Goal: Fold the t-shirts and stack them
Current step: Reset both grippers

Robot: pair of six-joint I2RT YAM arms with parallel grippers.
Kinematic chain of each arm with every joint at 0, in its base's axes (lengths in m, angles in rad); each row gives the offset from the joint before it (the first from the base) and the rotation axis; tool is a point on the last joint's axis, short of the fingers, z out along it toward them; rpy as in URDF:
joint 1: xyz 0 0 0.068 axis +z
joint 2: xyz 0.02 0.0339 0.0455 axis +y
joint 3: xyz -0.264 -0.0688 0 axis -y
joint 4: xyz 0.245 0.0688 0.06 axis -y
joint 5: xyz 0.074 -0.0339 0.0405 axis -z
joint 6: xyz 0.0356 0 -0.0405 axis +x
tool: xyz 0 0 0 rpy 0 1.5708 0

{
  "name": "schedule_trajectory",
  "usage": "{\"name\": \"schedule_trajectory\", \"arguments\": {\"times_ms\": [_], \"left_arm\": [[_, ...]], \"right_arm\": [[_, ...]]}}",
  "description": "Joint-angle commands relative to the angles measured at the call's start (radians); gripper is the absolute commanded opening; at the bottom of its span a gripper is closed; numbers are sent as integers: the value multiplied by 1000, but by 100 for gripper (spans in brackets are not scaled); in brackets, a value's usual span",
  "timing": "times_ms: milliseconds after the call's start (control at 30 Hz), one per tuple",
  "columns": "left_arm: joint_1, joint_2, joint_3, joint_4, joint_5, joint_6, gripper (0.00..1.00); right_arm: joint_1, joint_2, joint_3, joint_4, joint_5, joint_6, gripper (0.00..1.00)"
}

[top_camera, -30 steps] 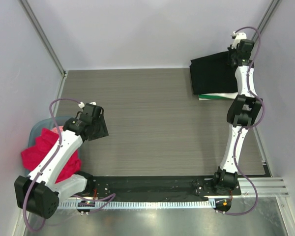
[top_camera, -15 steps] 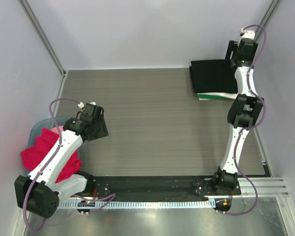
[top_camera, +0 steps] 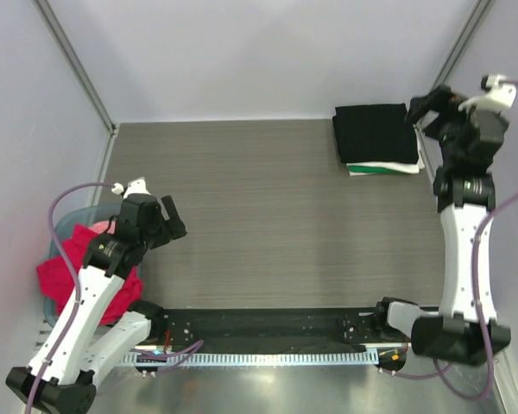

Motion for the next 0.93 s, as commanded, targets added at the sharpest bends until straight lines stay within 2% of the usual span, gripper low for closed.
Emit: {"name": "schedule_trajectory", "arguments": {"times_ms": [0,133,233,300,400,433,567,700,900], "left_arm": [[-4,-23,-8,31,-25,-7,86],[-5,-17,0,22,-28,-7,90],[-4,-23,0,22,-22,-7,90],[-5,-26,-2,26,-22,-7,90],[-5,-31,-2,23,-25,-10,88],[-5,-32,-2,22,-26,-10,88],[-5,-39,-5,22,-40,-15,88],[-5,-31,-3,17,-49,-18,88],[-5,-32,1,4,-69,-24,87]], "right_arm": [[1,-156,-239,-87,-83,164,100],[10,-292,-396,-131,-246,389,100],[27,-319,-502,-142,-426,486,100],[53,-330,-580,-137,-459,504,100],[183,-362,-614,-214,-359,446,100],[270,-373,-617,-263,-327,433,100],[449,-393,-671,-303,-226,479,100],[547,-453,-708,-318,-131,530,100],[552,-511,-724,-370,-72,525,100]]}}
